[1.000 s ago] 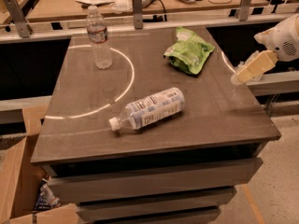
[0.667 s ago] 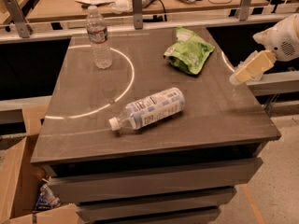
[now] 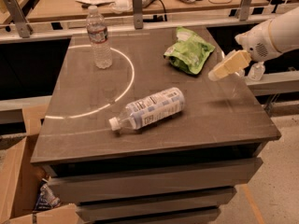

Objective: Move green rice chip bag near blue plastic bottle

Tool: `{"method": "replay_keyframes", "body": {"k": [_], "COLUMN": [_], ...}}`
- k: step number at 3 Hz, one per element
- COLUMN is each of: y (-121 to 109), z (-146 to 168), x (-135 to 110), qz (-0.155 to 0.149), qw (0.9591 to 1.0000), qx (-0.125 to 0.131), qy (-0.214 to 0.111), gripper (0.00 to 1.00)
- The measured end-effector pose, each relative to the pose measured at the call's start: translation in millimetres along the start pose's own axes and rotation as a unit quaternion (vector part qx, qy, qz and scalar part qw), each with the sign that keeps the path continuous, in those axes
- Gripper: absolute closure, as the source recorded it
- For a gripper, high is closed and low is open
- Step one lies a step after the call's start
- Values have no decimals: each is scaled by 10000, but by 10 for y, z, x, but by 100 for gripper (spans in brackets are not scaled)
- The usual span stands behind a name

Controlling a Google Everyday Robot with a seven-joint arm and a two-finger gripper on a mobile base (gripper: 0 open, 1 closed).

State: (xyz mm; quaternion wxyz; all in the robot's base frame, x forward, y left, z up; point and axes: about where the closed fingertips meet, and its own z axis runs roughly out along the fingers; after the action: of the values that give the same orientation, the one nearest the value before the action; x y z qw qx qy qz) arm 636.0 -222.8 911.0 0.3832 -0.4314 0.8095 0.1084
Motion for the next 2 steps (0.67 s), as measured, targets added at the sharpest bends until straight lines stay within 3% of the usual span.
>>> {"method": "replay_keyframes", "body": {"k": [2], "y": [140], "z": [414], "x": [-107], "qz": [20], "qw": [9996], "qx": [-83], "qy": [-284], "gripper": [0]}}
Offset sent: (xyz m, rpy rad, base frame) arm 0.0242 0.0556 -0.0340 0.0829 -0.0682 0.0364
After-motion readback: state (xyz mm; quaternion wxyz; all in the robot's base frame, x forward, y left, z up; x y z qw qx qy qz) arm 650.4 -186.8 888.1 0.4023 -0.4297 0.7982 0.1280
